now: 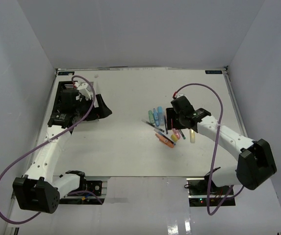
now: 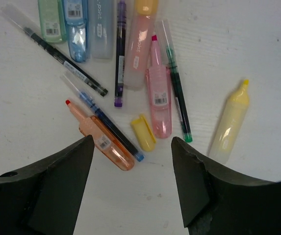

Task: Sort the stationery into containers
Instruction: Pick up the pen from the center of the board, then place the pen in the storage box, then pick up the pen from the center of the board.

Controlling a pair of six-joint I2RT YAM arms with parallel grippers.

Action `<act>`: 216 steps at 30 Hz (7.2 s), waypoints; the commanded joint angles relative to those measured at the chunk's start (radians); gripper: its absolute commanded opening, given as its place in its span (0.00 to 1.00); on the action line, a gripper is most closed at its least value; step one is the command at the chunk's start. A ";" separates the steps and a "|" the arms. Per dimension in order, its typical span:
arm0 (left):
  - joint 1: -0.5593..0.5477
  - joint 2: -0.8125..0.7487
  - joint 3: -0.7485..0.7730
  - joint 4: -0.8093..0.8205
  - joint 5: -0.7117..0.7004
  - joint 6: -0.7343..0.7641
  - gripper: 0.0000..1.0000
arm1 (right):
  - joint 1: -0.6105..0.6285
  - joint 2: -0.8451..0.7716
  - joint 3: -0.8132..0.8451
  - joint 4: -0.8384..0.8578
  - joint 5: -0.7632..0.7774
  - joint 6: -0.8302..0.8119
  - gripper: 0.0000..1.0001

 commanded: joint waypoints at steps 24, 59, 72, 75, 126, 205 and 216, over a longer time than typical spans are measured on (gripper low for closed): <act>-0.109 -0.025 -0.035 0.031 -0.021 -0.006 0.98 | -0.046 0.411 0.215 0.086 -0.004 0.067 0.36; -0.118 0.020 -0.015 0.035 -0.018 -0.009 0.98 | -0.092 0.517 0.264 0.112 -0.012 0.009 0.12; -0.118 0.112 0.166 0.167 0.195 -0.210 0.98 | -0.057 0.085 0.240 0.256 -0.293 -0.255 0.08; -0.119 0.129 0.184 0.256 0.270 -0.292 0.98 | -0.035 -0.015 0.182 0.321 -0.375 -0.272 0.08; -0.337 0.411 0.517 0.233 -0.493 -0.057 0.00 | 0.061 -0.146 0.070 0.302 -0.389 -0.296 0.90; 0.074 0.044 0.038 0.041 -0.072 -0.081 0.98 | -0.026 0.531 0.407 0.052 -0.086 0.038 0.43; 0.040 0.064 0.040 0.043 -0.081 -0.075 0.98 | -0.028 0.601 0.412 0.053 -0.086 0.057 0.35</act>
